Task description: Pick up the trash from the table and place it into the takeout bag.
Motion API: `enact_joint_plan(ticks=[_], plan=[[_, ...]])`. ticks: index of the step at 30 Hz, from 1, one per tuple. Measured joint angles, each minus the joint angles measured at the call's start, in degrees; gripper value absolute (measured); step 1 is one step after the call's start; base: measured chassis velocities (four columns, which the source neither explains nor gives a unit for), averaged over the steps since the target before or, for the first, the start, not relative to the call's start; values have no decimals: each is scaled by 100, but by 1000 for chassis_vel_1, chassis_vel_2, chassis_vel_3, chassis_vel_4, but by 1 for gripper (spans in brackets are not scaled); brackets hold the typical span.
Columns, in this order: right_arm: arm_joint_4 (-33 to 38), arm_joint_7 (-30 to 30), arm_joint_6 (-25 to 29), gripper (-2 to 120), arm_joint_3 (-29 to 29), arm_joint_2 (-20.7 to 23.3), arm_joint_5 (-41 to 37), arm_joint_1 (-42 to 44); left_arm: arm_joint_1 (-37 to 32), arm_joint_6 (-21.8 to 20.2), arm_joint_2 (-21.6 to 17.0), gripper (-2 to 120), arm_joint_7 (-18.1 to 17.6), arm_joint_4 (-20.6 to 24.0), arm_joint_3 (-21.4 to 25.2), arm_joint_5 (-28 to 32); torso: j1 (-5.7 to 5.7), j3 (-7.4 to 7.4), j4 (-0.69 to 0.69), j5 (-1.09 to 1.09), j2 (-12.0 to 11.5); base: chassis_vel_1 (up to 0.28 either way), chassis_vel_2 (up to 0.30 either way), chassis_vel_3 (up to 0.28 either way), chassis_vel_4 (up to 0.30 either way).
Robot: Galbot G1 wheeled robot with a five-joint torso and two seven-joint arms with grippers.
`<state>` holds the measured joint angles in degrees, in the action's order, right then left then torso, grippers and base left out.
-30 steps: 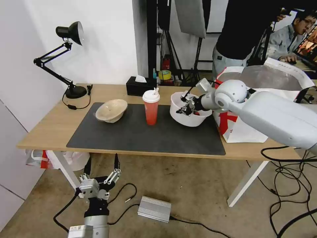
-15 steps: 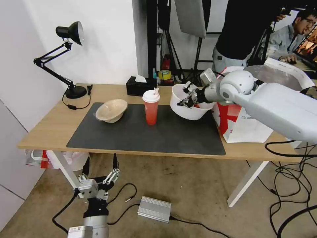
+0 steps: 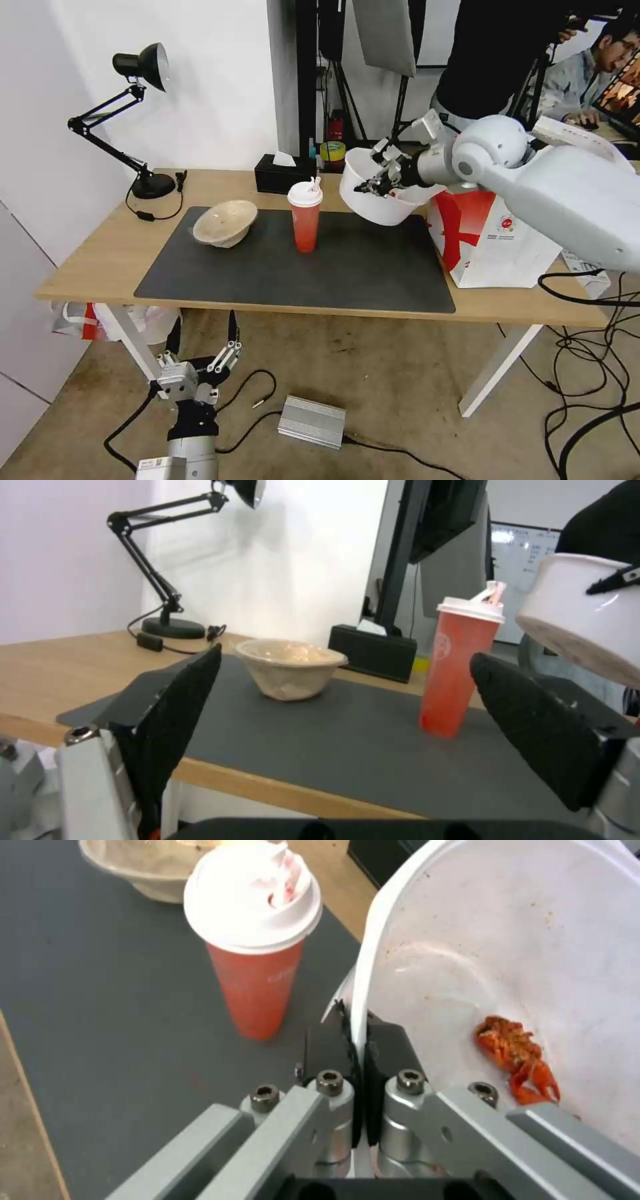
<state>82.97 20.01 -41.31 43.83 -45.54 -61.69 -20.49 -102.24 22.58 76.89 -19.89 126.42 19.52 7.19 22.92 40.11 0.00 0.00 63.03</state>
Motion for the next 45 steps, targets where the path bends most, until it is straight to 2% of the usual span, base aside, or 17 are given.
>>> enact_joint_plan(ticks=[25,45], plan=[[-126,-25,-1,0,208,-313,-319,-648,-36,-4,-38,100,-2,106,14,1,0,0,0,0,0,0,0,0,0],[-501,10,-1,0,364,-788,-412,-1064,9,-12,-35,100,-6,106,12,23,0,0,0,0,0,0,0,0,0]])
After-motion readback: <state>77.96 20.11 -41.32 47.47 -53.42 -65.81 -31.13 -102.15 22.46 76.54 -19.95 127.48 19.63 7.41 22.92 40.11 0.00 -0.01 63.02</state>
